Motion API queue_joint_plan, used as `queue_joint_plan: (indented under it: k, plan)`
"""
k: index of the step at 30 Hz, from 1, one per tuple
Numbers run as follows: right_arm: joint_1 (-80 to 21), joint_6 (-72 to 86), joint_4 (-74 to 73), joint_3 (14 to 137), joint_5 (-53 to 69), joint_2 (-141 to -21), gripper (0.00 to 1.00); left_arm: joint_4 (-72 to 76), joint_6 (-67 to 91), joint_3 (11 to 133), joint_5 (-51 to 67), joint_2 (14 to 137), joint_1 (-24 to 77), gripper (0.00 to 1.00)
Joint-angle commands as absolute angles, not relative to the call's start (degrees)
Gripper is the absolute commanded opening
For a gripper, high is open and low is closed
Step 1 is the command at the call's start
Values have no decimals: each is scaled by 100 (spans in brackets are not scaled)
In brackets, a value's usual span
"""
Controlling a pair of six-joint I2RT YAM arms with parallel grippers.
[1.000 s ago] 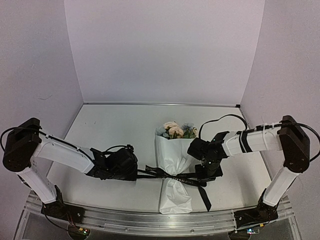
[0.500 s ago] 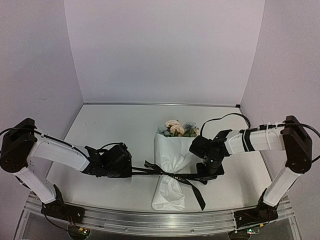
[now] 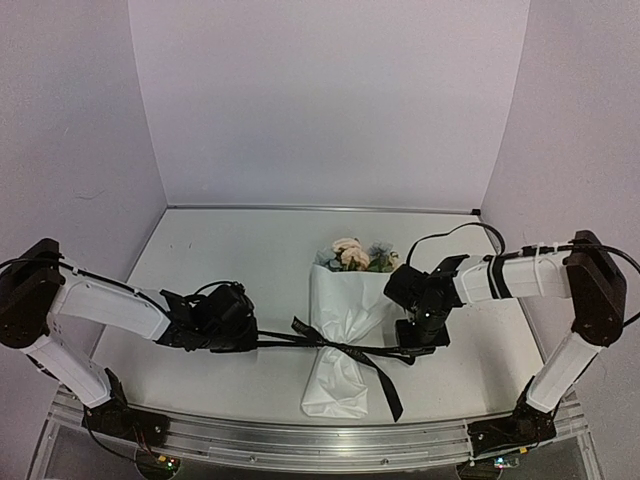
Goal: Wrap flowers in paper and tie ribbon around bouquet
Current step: Adjust the ribbon on the folded bouquet.
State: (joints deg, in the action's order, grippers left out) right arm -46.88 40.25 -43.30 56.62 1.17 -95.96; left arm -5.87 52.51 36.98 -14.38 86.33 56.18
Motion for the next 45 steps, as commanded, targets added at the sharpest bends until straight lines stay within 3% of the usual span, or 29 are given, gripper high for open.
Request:
queue_joint_plan:
  k: [1, 13, 45]
  plan:
    - [-4364, 3899, -4895, 5581, -100, -9445, 0, -835, 5236, 3507, -1640, 8382, 5334, 0]
    - [-3875, 3547, -5294, 6246, 257, -9856, 0, -825, 5201, 3471, -1487, 8313, 5145, 0]
    - [-3473, 3358, -5538, 6287, 842, -9589, 3, -671, 4239, 4081, -567, 8459, 5067, 0]
